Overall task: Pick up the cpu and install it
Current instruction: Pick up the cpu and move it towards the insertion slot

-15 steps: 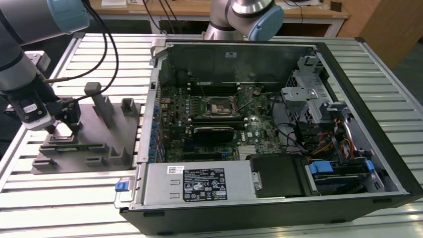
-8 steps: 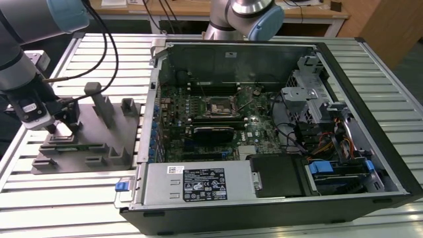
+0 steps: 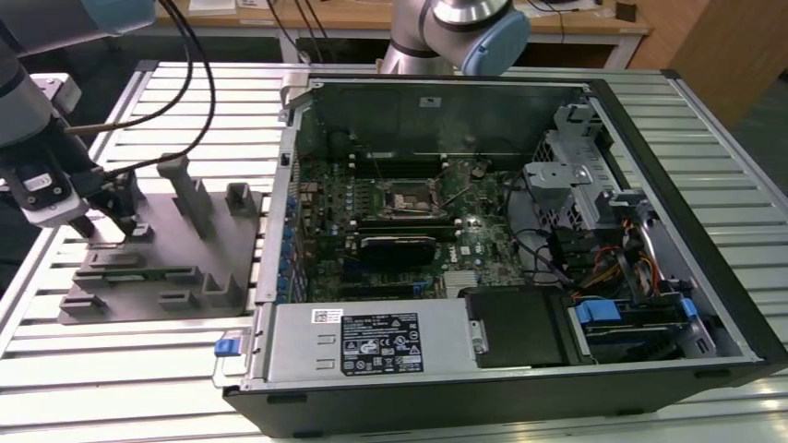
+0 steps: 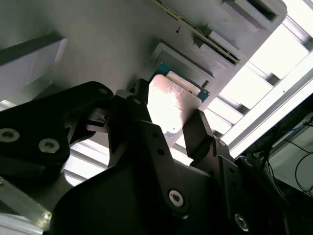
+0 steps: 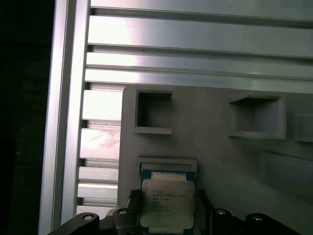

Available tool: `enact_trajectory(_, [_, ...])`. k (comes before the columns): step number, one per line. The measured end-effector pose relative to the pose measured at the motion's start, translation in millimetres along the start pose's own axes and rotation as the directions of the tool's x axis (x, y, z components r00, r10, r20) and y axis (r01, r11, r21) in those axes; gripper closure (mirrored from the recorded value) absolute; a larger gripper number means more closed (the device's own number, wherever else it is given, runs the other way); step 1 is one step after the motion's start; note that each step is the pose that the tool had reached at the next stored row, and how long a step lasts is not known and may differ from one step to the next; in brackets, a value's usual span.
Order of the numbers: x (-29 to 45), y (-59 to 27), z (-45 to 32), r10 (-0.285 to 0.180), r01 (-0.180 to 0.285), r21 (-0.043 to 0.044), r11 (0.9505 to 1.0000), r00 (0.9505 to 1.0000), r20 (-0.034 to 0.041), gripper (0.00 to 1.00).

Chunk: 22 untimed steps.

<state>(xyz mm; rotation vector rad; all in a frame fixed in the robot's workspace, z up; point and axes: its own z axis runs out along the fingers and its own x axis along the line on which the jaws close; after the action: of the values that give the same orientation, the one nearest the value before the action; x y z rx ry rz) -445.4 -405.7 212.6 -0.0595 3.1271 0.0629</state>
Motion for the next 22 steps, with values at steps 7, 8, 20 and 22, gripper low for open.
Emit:
enact_trajectory(7, [-0.4,1.2,-30.0,0.0,0.0,0.0001,1.0,1.0,-0.0001,0.47])
enact_trajectory(8, [-0.5,1.3,-33.8,0.0,0.0,0.0002,1.0,1.0,-0.0003,0.47])
enact_trajectory(20, [-1.1,3.0,-75.4,0.0,0.0,0.0001,1.0,1.0,-0.0004,0.47])
enact_trajectory(22, [-1.1,3.2,-81.4,0.0,0.0,0.0001,1.0,1.0,-0.0004,0.47])
